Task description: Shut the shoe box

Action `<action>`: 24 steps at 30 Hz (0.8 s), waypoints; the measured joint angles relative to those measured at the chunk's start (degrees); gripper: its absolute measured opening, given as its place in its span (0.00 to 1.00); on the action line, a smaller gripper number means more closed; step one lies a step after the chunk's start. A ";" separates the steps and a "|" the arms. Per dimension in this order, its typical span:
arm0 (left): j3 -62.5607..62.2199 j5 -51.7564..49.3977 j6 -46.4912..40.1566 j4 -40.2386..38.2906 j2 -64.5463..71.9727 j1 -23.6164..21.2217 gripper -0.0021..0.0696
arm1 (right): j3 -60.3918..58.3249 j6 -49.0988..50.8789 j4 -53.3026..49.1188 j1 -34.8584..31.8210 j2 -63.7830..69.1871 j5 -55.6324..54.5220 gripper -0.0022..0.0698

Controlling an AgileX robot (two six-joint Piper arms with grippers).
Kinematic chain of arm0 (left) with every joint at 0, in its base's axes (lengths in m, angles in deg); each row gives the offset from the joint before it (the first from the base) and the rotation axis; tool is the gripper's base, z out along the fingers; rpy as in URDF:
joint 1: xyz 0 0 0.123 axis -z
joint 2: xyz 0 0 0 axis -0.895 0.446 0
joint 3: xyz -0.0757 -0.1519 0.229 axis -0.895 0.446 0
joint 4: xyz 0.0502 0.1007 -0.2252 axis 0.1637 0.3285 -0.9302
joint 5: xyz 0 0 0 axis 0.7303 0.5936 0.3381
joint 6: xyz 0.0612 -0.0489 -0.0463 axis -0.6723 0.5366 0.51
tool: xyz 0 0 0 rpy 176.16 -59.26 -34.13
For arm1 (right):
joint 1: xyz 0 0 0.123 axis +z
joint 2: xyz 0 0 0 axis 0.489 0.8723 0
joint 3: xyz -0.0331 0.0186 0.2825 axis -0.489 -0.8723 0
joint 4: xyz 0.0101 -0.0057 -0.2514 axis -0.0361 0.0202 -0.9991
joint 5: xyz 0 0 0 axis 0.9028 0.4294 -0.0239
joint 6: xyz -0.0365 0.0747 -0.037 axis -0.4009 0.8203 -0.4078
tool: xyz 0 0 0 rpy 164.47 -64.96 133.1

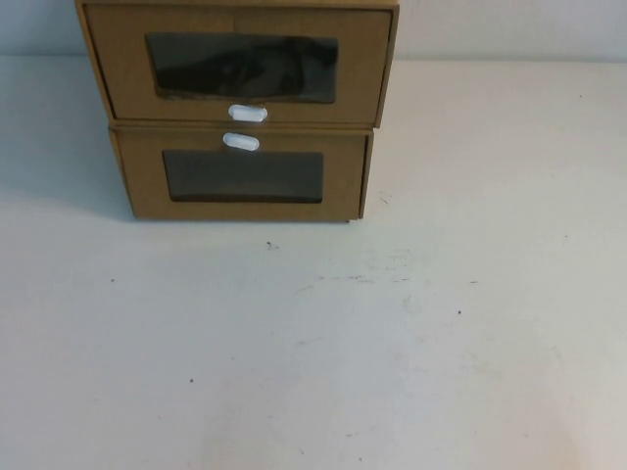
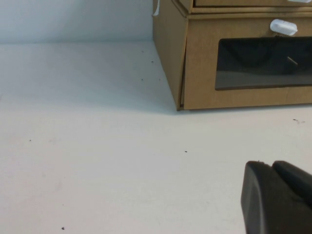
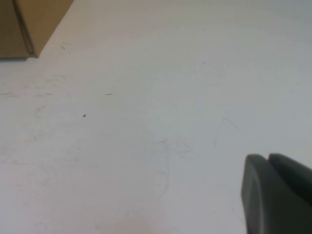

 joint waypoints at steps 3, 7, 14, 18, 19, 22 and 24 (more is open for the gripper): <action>0.00 0.00 -0.15 0.64 0.00 0.00 0.02 | 0.00 0.00 0.00 0.00 0.00 0.00 0.01; 0.00 1.72 5.78 9.47 -0.20 0.00 0.02 | 0.00 0.00 0.00 0.00 0.00 0.00 0.01; 0.00 0.97 29.59 35.45 -6.40 0.00 0.02 | 0.00 0.00 0.00 0.00 0.00 0.00 0.01; 0.00 -1.65 32.21 38.32 -7.57 0.00 0.02 | 0.00 0.00 0.00 0.00 -0.05 0.00 0.01; 0.00 -2.75 32.45 38.79 -7.57 0.00 0.02 | 0.00 0.00 0.00 0.00 -0.13 0.00 0.01; 0.00 -7.17 32.83 40.45 -7.60 0.00 0.02 | 0.00 0.00 0.00 0.00 -0.13 0.00 0.01; 0.00 -10.22 33.00 41.13 -7.60 0.00 0.02 | 0.00 0.00 0.00 0.00 -0.13 0.00 0.01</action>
